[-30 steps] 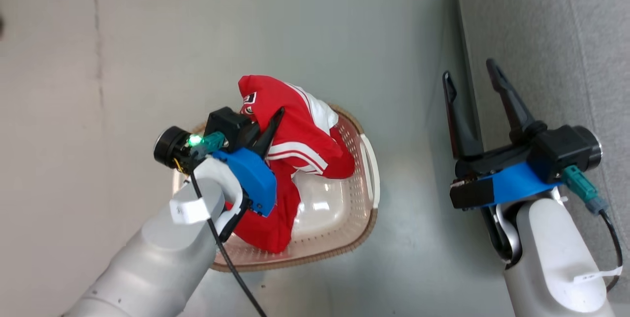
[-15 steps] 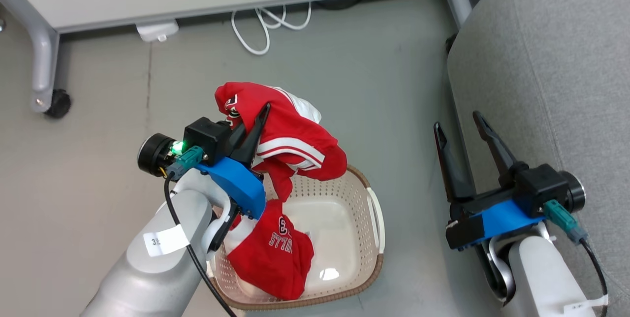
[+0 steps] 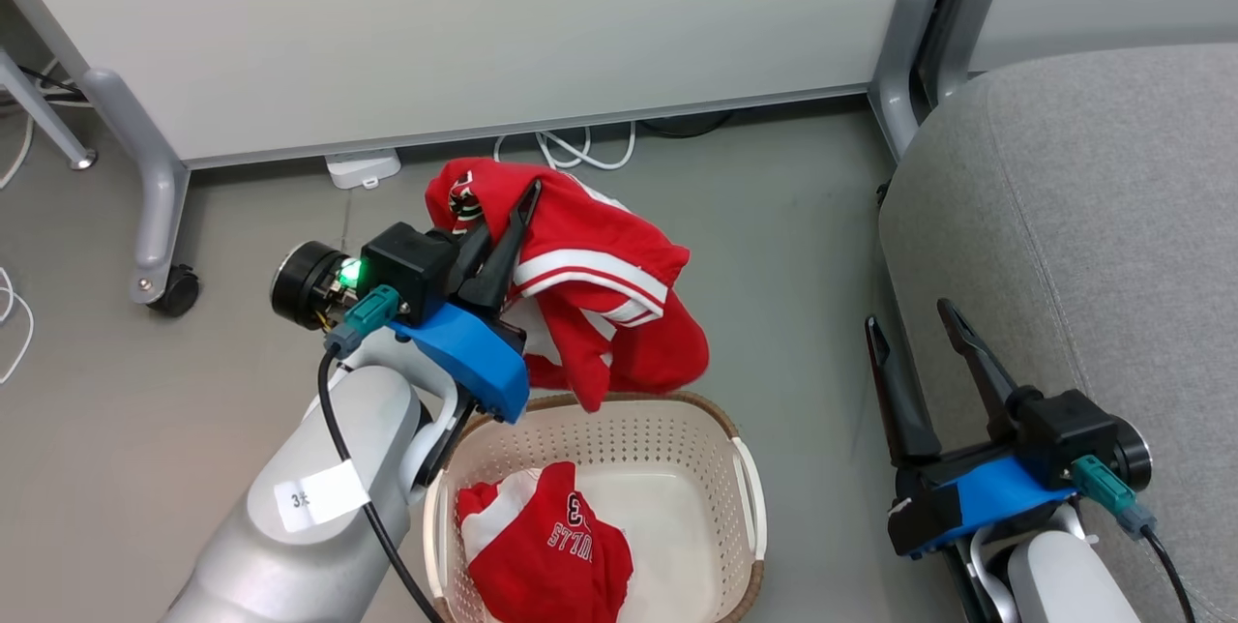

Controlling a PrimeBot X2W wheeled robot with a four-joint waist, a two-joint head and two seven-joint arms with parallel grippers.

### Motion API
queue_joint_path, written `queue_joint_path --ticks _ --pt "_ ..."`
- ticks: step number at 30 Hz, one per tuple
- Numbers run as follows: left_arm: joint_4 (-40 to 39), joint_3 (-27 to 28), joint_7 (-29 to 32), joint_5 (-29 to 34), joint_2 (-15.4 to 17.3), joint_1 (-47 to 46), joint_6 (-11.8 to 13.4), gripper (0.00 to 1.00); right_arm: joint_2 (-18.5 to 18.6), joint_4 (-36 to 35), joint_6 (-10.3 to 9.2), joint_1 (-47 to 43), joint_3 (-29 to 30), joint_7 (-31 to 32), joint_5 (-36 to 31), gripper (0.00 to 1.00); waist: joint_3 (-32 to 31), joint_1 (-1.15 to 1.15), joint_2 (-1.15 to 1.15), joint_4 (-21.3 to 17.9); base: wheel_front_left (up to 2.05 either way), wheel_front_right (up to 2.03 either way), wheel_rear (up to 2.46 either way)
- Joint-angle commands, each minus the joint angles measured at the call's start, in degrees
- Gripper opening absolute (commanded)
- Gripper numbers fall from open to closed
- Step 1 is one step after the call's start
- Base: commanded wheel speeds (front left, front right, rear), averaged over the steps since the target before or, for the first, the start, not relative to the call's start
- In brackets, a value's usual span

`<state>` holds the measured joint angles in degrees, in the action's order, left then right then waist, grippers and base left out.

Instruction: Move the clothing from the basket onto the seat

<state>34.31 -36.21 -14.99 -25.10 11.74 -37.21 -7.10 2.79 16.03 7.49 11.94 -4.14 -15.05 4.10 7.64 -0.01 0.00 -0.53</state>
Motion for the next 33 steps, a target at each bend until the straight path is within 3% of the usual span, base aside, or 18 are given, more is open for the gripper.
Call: queue_joint_path --ticks 1,12,21,27,33 --pt "-0.4 0.1 -0.3 0.5 0.0 0.7 -0.2 0.00 0.2 0.1 0.01 -0.8 0.2 -0.2 0.2 1.00 -0.3 0.01 0.00 0.1 0.00 0.00 0.00" --pt "-1.3 -0.6 -0.3 0.9 -0.1 0.8 -0.4 0.00 0.2 -1.1 0.01 1.1 -1.1 -0.2 -0.7 1.00 -0.3 0.01 0.00 0.4 0.00 0.00 0.00" --pt "-1.6 -1.2 -0.3 1.4 -0.7 -0.9 -0.4 0.00 0.2 -0.6 0.01 9.1 -10.9 -0.2 -2.6 1.00 0.7 0.01 0.00 0.9 0.00 0.00 0.00" --pt "-1.7 -2.8 -0.3 2.2 -2.0 -1.8 -0.5 0.00 1.3 3.7 0.01 15.3 -17.9 -0.2 -1.9 1.00 1.2 0.01 0.00 2.3 0.00 0.00 0.00" --pt "-2.4 -4.8 -0.3 2.9 -3.4 -2.3 -0.4 0.00 2.6 13.0 0.01 20.9 -23.2 -0.2 -1.4 1.00 1.4 0.01 0.00 3.7 0.00 0.00 0.00"
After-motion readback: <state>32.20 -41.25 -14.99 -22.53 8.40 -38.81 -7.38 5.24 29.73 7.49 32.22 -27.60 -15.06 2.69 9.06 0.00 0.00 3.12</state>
